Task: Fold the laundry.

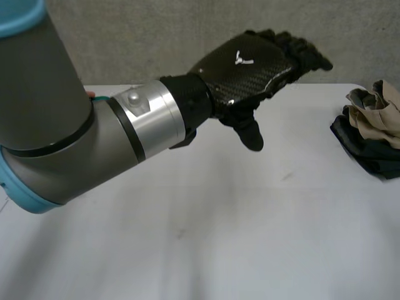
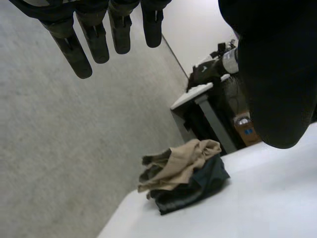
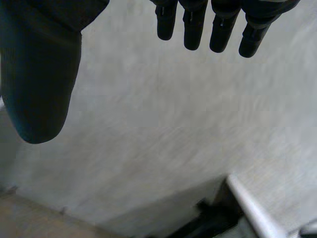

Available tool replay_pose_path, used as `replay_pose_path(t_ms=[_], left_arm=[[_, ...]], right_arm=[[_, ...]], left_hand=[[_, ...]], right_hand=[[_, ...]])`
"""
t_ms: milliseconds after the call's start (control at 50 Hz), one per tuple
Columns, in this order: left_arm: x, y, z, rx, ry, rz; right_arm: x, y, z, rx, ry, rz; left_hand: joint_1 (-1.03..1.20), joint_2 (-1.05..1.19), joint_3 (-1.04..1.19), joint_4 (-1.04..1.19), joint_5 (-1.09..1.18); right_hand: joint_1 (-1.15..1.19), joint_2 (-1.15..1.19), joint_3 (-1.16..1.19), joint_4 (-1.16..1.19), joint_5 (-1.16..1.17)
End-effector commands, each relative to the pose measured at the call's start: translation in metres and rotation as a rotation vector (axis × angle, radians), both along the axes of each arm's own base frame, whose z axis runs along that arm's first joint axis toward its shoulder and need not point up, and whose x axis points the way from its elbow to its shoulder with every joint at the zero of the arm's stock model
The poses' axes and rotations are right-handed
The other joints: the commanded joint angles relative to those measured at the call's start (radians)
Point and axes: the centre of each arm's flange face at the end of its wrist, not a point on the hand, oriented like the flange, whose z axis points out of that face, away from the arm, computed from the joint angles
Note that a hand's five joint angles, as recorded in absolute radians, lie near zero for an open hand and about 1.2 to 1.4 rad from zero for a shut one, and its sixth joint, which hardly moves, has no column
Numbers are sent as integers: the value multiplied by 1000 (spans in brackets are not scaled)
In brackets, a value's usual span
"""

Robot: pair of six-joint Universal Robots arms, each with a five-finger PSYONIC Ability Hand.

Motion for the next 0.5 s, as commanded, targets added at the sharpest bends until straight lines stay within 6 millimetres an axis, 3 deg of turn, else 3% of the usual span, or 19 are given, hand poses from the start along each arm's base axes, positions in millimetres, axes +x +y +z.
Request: replay_pose_path(t_ms=[20,40,100,120,160,180,220,280,340,360,400,420,500], left_arm=[[10,-6,35,-39,114,92],[12,-8,38,-34,128,118],[25,-28,44,-30,160,259],[37,-45,44,-38,160,349],[54,-68,42,-52,146,450],[76,-93,35,-70,107,563],[100,-118,25,-84,46,677],[148,-168,-9,-143,-149,894],[172,-202,-40,-173,-278,994],[186,-223,-57,-203,-338,1047],[200,-245,-70,-249,-377,1097],[218,-269,-88,-286,-408,1143],[250,-311,-137,-310,-445,1196]], right_arm=[[127,11,47,-230,-2,307],[161,20,47,-260,-6,415],[211,42,44,-280,-10,577],[240,57,36,-277,-9,671],[264,73,27,-261,-13,741],[282,86,14,-227,-29,794],[302,103,-6,-165,-50,849],[323,123,-33,-79,-53,902],[334,137,-58,13,-35,928],[335,139,-64,36,-28,929],[335,142,-72,70,-14,926],[334,144,-80,104,0,916],[330,146,-90,151,48,883]], left_hand=[[-7,-24,-16,-28,-37],[-7,-24,-16,-28,-37],[-7,-24,-16,-28,-37],[-4,-21,-13,-25,-34],[-4,-21,-13,-25,-34],[-4,-21,-13,-25,-34],[-4,-21,-13,-25,-34],[-4,-21,-13,-25,-34],[-7,-24,-16,-28,-37],[-4,-21,-13,-25,-34],[-4,-21,-13,-25,-34],[2,-15,-7,-19,-28],[5,-12,-4,-16,-25]], right_hand=[[-44,-32,-28,-27,-42],[-44,-32,-28,-27,-42],[-44,-32,-28,-27,-42],[-44,-32,-28,-27,-42],[-44,-32,-28,-27,-42],[-44,-32,-28,-27,-42],[-44,-32,-28,-27,-42],[-44,-32,-28,-27,-42],[-44,-32,-28,-27,-42],[-44,-32,-28,-27,-42],[-44,-32,-28,-27,-42],[-44,-32,-28,-27,-42],[-44,-32,-28,-27,-42]])
